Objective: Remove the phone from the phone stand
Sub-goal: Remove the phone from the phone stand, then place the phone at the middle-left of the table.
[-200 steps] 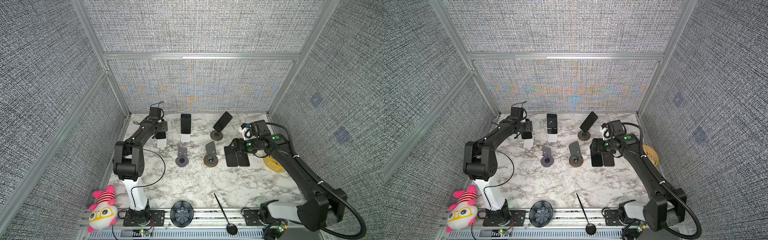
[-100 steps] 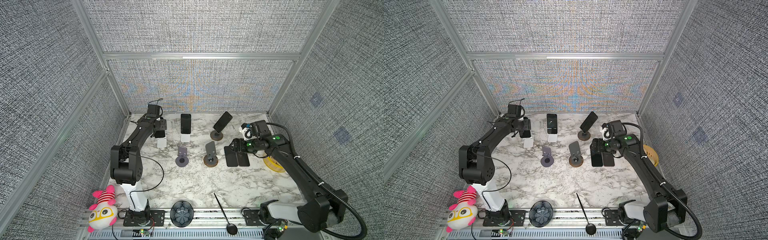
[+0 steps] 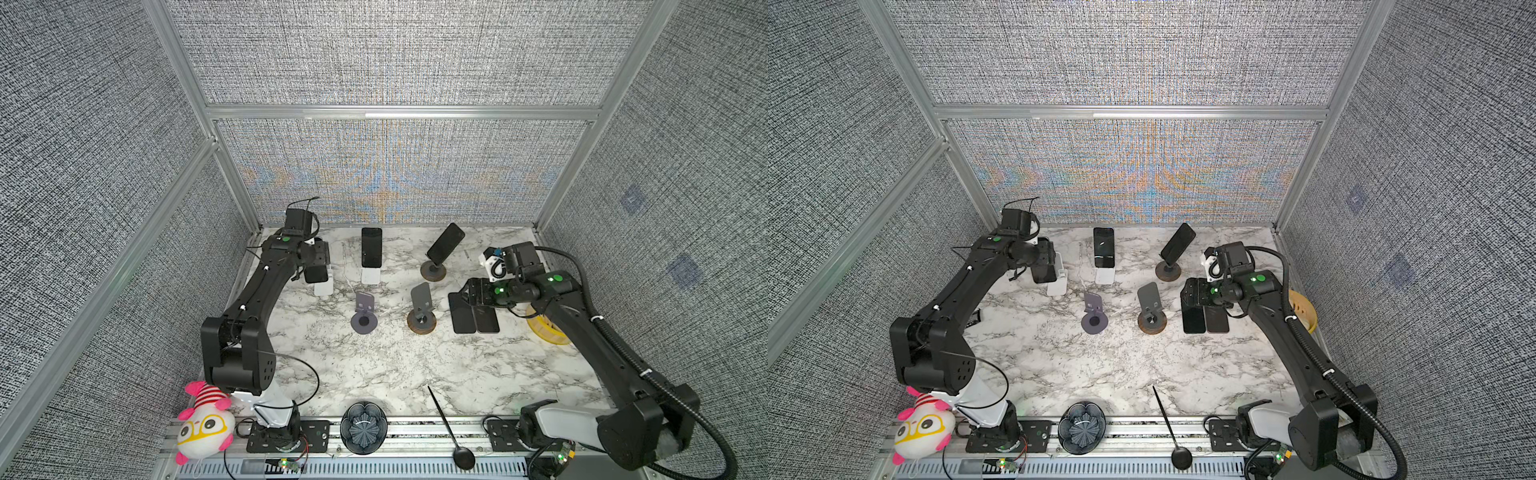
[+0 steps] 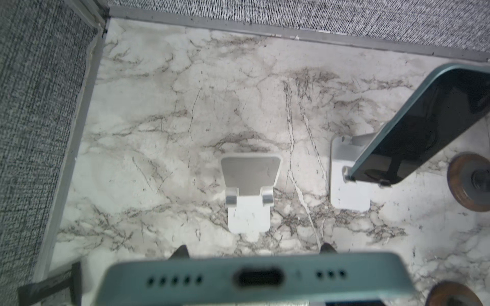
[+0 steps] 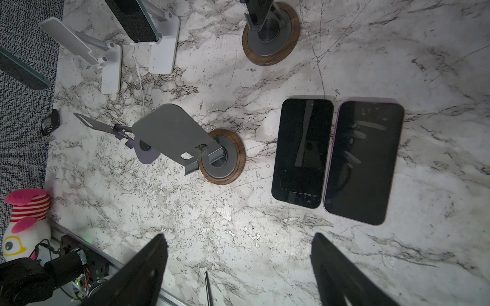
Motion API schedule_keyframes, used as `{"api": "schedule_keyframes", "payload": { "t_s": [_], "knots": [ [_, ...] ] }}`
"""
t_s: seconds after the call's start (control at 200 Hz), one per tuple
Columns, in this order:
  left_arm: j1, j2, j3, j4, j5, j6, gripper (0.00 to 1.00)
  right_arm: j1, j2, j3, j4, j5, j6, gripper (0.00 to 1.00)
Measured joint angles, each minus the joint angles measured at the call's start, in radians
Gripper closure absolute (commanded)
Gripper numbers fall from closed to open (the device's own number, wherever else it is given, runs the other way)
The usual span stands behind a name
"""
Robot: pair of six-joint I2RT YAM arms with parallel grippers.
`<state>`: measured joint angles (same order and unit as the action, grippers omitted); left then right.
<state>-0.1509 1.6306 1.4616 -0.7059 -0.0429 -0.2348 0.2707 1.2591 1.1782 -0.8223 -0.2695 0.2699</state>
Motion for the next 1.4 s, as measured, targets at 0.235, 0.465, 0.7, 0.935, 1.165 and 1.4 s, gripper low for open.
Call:
{"api": "schedule_keyframes", "payload": {
  "t_s": [0.235, 0.465, 0.7, 0.935, 1.165, 1.4],
  "knots": [
    [-0.004, -0.149, -0.110, -0.125, 0.038, -0.055, 0.76, 0.000, -0.012, 0.000, -0.002, 0.000, -0.013, 0.15],
    [-0.004, -0.220, -0.233, -0.215, 0.052, -0.082, 0.92, 0.000, -0.056, 0.000, -0.002, -0.002, -0.026, 0.15],
    [-0.004, -0.223, -0.349, -0.231, 0.075, -0.108, 0.96, 0.000, -0.121, -0.053, 0.016, -0.034, -0.030, 0.15],
    [-0.003, -0.102, -0.365, -0.233, 0.094, -0.095, 0.97, 0.000, -0.143, -0.097, 0.032, -0.064, -0.030, 0.15],
    [-0.002, 0.028, -0.327, -0.253, 0.075, -0.030, 0.97, 0.000, -0.146, -0.099, 0.048, -0.064, -0.034, 0.15],
    [0.005, 0.131, -0.282, -0.267, 0.057, 0.037, 0.98, 0.000, -0.158, -0.099, 0.048, -0.058, -0.040, 0.15]
  ]
}}
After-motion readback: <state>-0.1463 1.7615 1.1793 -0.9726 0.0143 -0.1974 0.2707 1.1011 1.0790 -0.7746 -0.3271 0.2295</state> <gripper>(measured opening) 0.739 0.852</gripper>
